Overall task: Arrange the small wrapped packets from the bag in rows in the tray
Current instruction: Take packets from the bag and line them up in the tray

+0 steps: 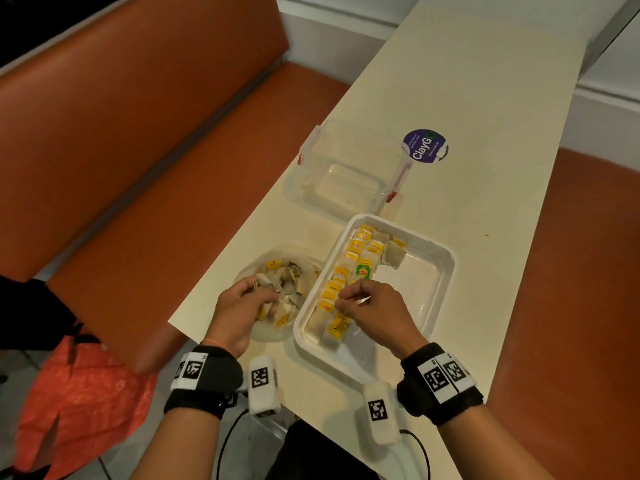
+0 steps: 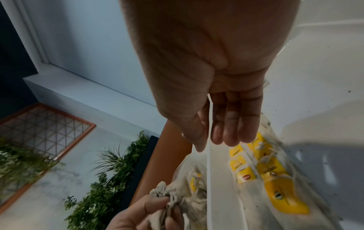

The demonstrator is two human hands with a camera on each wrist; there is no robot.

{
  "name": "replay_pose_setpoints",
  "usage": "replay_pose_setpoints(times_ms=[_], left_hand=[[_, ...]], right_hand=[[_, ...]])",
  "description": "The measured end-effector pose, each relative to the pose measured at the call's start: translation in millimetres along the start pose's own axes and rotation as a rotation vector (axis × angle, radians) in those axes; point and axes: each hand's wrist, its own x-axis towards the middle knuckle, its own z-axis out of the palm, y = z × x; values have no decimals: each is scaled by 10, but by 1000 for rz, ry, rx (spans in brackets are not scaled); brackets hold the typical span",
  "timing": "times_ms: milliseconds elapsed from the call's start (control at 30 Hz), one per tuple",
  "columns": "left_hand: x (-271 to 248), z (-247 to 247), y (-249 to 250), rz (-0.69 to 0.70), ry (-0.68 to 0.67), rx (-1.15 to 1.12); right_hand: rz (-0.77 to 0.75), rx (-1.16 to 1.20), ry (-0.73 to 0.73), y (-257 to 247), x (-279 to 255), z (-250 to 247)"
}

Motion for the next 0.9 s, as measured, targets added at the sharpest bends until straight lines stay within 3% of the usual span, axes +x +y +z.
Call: replay_pose_setpoints(times_ms=[167,333,500,733,900], left_hand=[[26,-112,-47,-99,-111,-422],[-183,-68,4,-81,-217,-633],[-320,2,2,-73,-278,-747],[-294,-34,-40,-66,-397,-796],[-284,49,-60,-83,-374,-788]], right_hand=[[-55,-32,-133,-147,-34,147],[-96,55,-222,-355,-33,370],[-51,327,-384,-503,1,538],[-153,233,-293,-489,23,464],[-183,292,-318,-490,-10,354]])
